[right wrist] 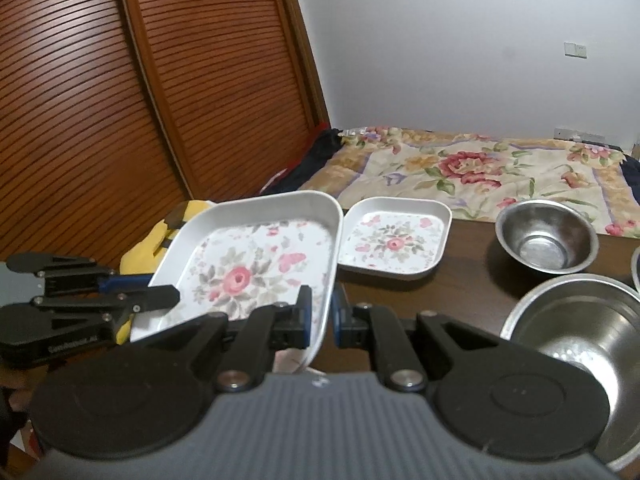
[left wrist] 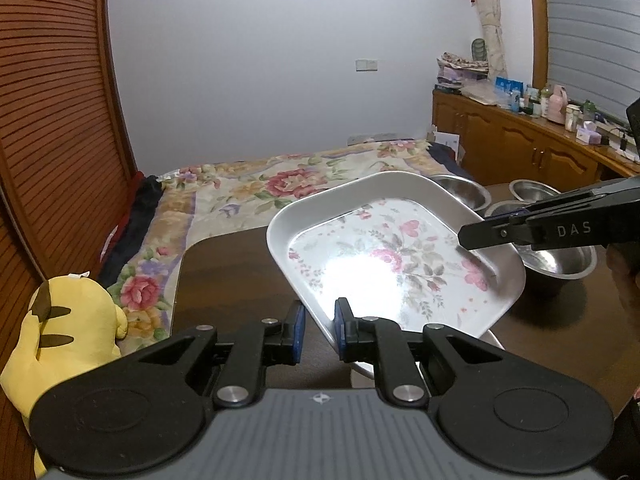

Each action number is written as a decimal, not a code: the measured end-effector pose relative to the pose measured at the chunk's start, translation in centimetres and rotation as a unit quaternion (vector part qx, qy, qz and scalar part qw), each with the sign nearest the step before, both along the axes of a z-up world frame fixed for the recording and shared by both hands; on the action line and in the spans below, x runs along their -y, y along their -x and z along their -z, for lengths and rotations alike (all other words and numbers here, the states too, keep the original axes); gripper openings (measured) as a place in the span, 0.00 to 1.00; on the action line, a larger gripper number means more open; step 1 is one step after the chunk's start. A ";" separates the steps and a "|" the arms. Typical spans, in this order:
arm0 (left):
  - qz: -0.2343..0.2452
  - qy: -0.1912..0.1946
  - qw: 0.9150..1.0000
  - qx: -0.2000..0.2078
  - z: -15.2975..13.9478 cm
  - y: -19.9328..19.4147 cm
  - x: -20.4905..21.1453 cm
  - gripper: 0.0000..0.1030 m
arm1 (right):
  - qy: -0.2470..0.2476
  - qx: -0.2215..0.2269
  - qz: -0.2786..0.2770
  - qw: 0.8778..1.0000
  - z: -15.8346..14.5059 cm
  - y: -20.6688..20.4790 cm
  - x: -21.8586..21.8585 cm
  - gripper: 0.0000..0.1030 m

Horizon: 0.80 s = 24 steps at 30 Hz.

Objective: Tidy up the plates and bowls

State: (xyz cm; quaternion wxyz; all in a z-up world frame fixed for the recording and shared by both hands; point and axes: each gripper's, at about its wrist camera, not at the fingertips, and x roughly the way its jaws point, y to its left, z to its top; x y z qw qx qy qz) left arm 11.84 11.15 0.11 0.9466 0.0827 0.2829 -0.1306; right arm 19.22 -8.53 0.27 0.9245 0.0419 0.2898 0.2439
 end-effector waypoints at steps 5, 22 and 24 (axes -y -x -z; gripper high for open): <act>0.002 0.008 1.000 -0.001 0.2 1.1 0.2 0.16 | -0.004 0.001 -0.001 1.000 0.2 1.1 0.6 0.11; -0.005 0.026 0.999 -0.025 3.9 4.6 0.9 0.16 | 0.012 -0.023 -0.008 1.000 4.3 5.4 1.4 0.11; -0.004 0.028 0.999 -0.026 4.0 4.6 0.9 0.16 | 0.013 -0.022 -0.010 1.000 4.4 5.7 1.4 0.11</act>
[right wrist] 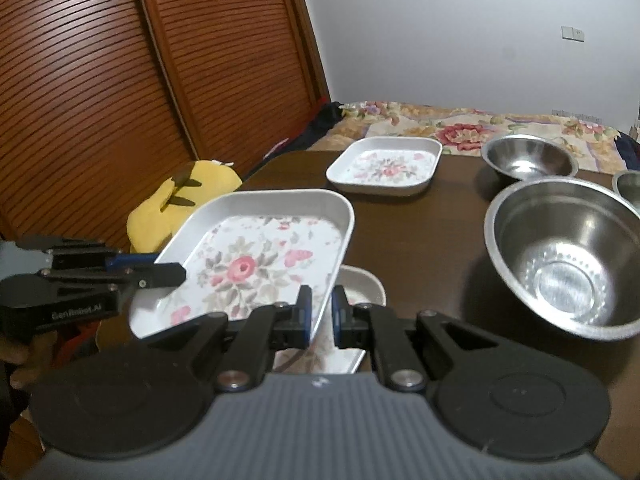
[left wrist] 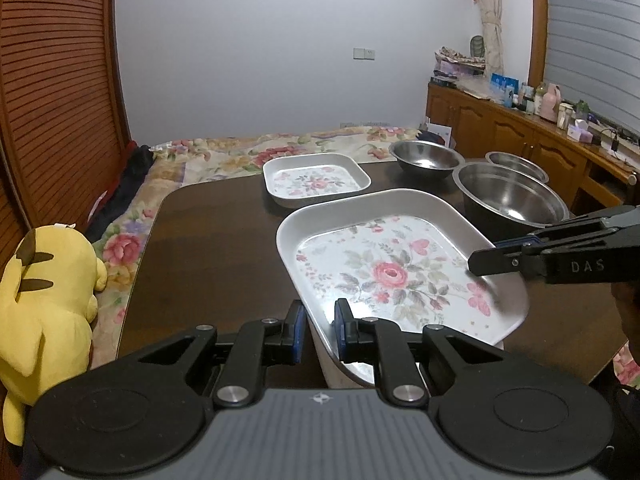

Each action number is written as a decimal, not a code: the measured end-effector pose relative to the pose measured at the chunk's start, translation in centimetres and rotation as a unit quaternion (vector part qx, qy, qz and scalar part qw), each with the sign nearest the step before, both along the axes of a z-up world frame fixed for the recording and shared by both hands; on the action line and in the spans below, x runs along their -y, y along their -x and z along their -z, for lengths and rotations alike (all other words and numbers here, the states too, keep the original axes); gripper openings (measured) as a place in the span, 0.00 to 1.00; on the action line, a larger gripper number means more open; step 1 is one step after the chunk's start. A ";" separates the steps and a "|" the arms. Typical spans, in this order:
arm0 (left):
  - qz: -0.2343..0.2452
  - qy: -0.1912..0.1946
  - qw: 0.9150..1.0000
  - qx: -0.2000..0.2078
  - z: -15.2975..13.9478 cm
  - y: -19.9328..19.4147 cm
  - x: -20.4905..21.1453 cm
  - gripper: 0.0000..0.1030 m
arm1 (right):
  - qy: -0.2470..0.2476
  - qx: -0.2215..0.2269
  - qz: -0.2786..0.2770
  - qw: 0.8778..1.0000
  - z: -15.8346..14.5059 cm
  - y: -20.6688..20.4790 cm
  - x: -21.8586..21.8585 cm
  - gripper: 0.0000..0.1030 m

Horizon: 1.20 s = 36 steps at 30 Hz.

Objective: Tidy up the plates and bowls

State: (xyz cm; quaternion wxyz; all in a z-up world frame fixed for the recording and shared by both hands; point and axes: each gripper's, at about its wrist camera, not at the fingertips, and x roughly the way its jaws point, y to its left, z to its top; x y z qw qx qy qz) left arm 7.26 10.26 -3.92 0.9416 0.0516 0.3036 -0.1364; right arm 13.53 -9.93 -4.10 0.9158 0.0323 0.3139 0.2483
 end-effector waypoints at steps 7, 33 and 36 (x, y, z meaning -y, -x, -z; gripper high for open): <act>0.002 0.008 1.000 -0.003 1.0 0.2 0.2 0.16 | 0.012 0.001 0.002 1.000 0.7 1.1 -0.3 0.11; -0.005 -0.020 1.000 -0.009 3.4 -1.5 2.0 0.16 | 0.028 0.006 0.041 0.999 2.9 1.7 -0.3 0.12; -0.007 -0.018 1.000 -0.013 3.6 -1.8 1.9 0.16 | 0.033 0.008 0.040 0.999 2.8 1.6 -0.5 0.12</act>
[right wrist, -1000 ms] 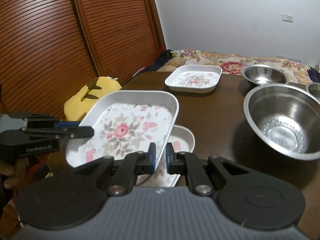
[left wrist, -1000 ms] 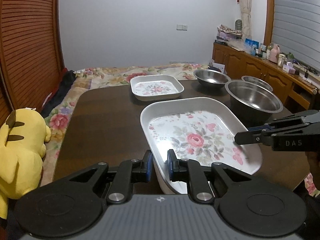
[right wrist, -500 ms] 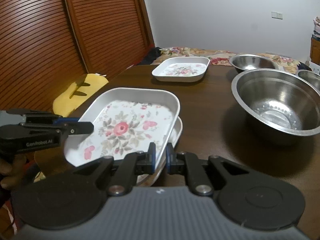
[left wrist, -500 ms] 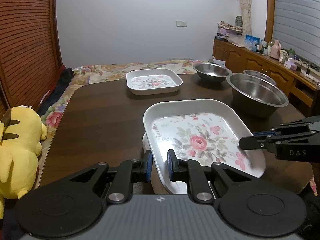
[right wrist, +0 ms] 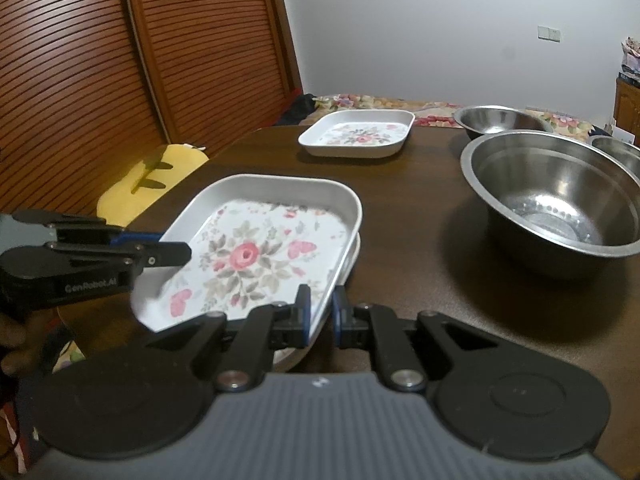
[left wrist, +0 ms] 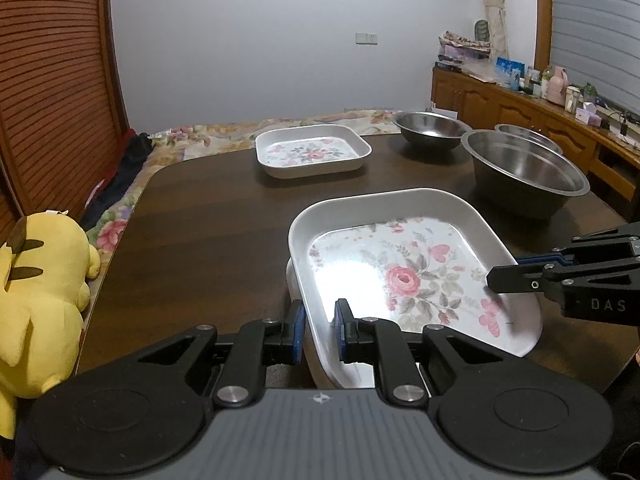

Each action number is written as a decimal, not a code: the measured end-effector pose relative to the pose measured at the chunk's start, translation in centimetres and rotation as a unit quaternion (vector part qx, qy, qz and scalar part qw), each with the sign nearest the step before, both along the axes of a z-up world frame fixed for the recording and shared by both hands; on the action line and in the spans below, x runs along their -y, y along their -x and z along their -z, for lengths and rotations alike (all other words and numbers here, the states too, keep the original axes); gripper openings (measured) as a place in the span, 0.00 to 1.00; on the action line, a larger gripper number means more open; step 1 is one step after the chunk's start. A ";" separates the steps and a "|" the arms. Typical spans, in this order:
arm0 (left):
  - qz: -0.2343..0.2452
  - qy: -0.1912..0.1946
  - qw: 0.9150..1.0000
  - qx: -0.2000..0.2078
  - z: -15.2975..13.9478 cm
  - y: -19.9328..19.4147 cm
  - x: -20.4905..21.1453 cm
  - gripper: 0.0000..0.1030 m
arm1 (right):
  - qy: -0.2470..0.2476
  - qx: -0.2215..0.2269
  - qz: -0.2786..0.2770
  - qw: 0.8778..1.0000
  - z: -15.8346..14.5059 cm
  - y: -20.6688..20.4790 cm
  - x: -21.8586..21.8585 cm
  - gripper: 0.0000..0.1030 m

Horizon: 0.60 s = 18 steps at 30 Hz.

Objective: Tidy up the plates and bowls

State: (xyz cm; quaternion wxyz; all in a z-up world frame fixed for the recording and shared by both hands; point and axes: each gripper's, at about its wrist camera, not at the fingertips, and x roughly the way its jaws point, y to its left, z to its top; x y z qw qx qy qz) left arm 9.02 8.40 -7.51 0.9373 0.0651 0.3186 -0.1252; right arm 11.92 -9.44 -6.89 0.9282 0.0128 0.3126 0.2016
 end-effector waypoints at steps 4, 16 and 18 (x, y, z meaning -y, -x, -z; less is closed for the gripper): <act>-0.004 -0.005 1.000 0.001 0.2 -0.2 0.1 0.16 | 0.002 0.002 0.000 1.000 0.1 -0.1 0.0 0.12; -0.006 0.002 1.000 0.004 0.6 -0.1 -0.3 0.16 | -0.001 0.008 0.004 1.000 0.5 0.0 0.1 0.14; -0.007 0.006 1.000 0.004 0.5 -0.1 -0.4 0.16 | -0.007 0.007 0.005 1.000 0.5 0.1 0.3 0.14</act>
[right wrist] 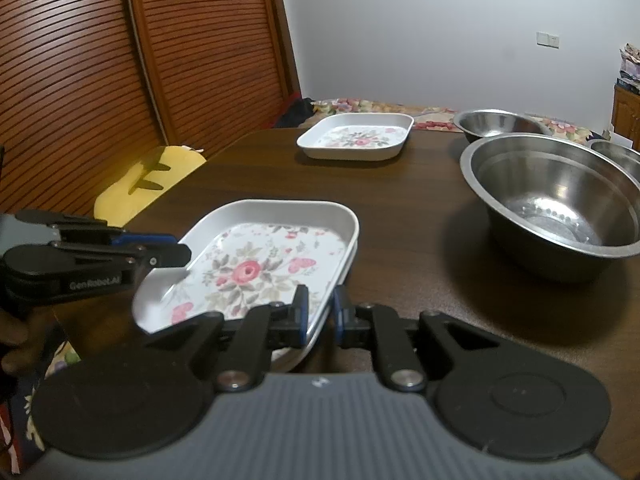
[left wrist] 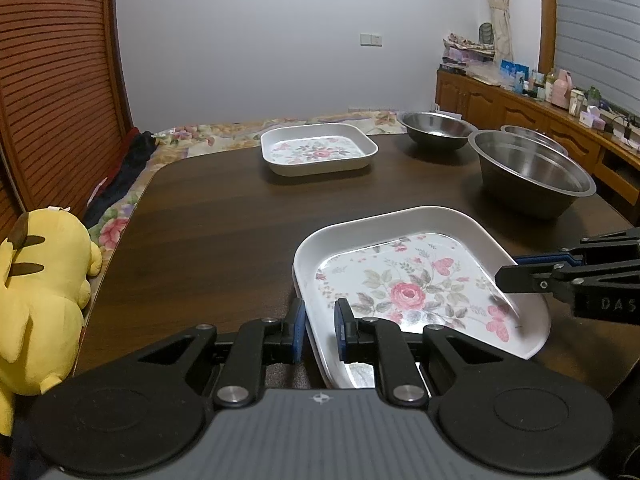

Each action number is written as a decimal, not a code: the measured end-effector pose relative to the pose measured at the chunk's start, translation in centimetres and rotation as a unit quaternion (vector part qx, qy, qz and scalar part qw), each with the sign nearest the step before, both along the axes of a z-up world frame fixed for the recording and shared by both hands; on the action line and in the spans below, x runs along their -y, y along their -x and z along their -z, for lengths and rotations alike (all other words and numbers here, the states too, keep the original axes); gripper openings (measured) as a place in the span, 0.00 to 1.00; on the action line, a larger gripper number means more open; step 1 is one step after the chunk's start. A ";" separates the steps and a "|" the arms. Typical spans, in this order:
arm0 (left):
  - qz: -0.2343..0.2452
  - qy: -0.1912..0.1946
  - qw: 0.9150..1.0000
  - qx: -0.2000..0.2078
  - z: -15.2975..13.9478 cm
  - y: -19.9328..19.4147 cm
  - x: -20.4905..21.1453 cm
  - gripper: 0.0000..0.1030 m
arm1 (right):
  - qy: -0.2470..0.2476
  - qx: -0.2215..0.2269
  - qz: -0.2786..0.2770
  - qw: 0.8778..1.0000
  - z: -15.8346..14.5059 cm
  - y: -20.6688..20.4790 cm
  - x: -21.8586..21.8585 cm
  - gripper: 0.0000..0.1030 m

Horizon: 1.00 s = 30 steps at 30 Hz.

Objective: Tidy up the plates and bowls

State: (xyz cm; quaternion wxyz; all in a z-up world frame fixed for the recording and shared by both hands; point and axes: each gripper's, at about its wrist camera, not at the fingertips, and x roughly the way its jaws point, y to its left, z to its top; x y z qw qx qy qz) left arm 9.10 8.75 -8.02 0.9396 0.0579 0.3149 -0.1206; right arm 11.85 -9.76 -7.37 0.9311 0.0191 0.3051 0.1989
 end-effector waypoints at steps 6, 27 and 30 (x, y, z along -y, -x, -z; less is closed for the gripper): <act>-0.004 0.011 1.000 0.005 -0.3 0.2 -0.4 0.16 | -0.036 0.003 0.003 0.999 -0.7 0.2 1.1 0.14; 0.001 0.012 0.998 0.063 -3.9 -0.3 0.3 0.58 | -0.015 0.051 0.003 0.999 -4.0 -0.9 1.6 0.14; 0.002 0.011 0.997 0.075 -4.6 -0.7 0.6 0.64 | -0.015 0.067 0.010 0.998 -5.2 -1.4 2.0 0.14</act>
